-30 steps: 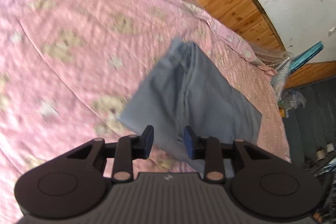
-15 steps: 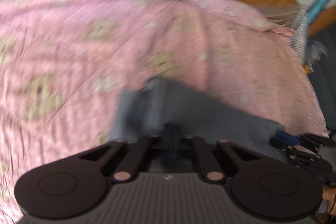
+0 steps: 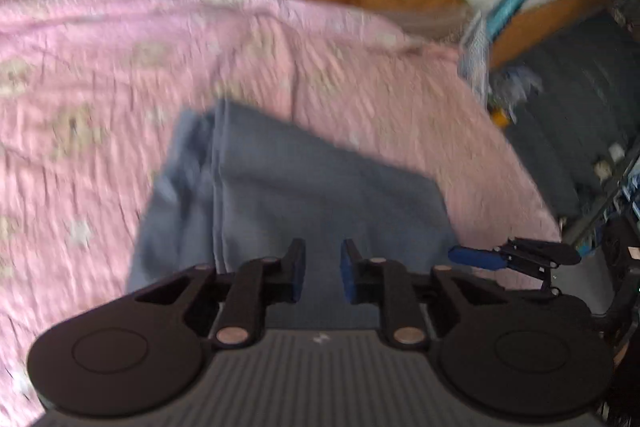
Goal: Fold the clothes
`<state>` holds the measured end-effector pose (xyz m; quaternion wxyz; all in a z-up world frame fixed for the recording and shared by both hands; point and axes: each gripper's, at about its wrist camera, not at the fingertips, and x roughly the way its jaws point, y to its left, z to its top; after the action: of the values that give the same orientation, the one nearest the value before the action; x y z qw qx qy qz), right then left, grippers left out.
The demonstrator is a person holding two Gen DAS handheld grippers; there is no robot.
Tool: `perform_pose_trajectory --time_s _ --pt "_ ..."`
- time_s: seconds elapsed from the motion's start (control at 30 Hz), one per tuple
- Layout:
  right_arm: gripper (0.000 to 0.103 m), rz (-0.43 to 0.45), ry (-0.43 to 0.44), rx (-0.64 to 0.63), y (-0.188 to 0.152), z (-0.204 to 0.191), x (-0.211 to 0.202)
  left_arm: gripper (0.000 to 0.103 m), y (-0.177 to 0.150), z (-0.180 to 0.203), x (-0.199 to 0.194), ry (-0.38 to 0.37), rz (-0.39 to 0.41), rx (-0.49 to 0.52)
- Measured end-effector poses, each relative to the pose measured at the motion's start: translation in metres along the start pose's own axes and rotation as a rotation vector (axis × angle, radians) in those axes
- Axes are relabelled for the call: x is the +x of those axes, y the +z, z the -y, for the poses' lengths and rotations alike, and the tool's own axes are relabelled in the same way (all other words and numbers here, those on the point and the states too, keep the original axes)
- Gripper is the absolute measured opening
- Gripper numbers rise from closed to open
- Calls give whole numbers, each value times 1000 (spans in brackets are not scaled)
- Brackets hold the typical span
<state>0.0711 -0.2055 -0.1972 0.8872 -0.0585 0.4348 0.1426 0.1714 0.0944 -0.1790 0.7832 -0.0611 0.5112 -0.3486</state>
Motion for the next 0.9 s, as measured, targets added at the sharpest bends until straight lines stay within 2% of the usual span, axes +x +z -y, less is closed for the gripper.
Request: perform_pose_trajectory --time_s 0.07,0.17,0.2,0.23,0.27,0.3,0.33,0.37,0.4,0.43,0.5,0.57,0.63,0.67,0.7,0.73,0.77,0.83,0.9 --pt "38 -49 2 -25 -22 -11 7 6 -20 -21 13 36 -13 -43" --pt "37 -27 5 121 -49 15 -5 4 -31 -56 3 20 29 -217" --pt "38 -41 -15 159 -53 20 -9 7 -33 -63 -5 43 46 -258" --pt "38 -62 -35 200 -53 24 -16 19 -35 -65 -16 73 64 -276" --pt "38 -60 -15 288 -56 31 -24 27 -40 -68 -26 69 84 -303" --pt "43 -49 20 407 -62 40 -32 34 -45 -70 -37 48 103 -339" --pt "52 -37 56 527 -68 49 -40 36 -52 -73 -46 26 118 -380" --pt "55 -30 96 654 -77 57 -46 40 -60 -73 -53 -1 128 -425" --pt "61 -27 140 779 -87 62 -48 48 -70 -72 -56 -30 133 -467" --pt "64 -25 183 893 -98 64 -48 55 -79 -70 -56 -59 133 -508" --pt "66 -19 276 1103 -117 65 -46 59 -89 -63 -46 -94 124 -566" --pt "79 -13 381 1246 -131 55 -37 67 -98 -53 -33 -89 133 -597" --pt "82 -10 421 1353 -141 46 -21 86 -101 -46 -18 -55 154 -631" --pt "82 7 409 1393 -144 43 -17 87 -101 -44 -12 -39 165 -646" --pt "87 41 406 1429 -146 41 -15 87 -102 -43 -7 -28 173 -660" --pt "97 87 418 1467 -147 40 -12 87 -101 -43 -3 -19 184 -670" --pt "100 120 421 1489 -145 39 -10 87 -100 -43 1 -12 197 -679" --pt "92 146 393 1468 -133 39 -7 86 -96 -44 5 -3 223 -678" --pt "92 134 342 1456 -122 42 -6 86 -92 -44 9 3 243 -665"
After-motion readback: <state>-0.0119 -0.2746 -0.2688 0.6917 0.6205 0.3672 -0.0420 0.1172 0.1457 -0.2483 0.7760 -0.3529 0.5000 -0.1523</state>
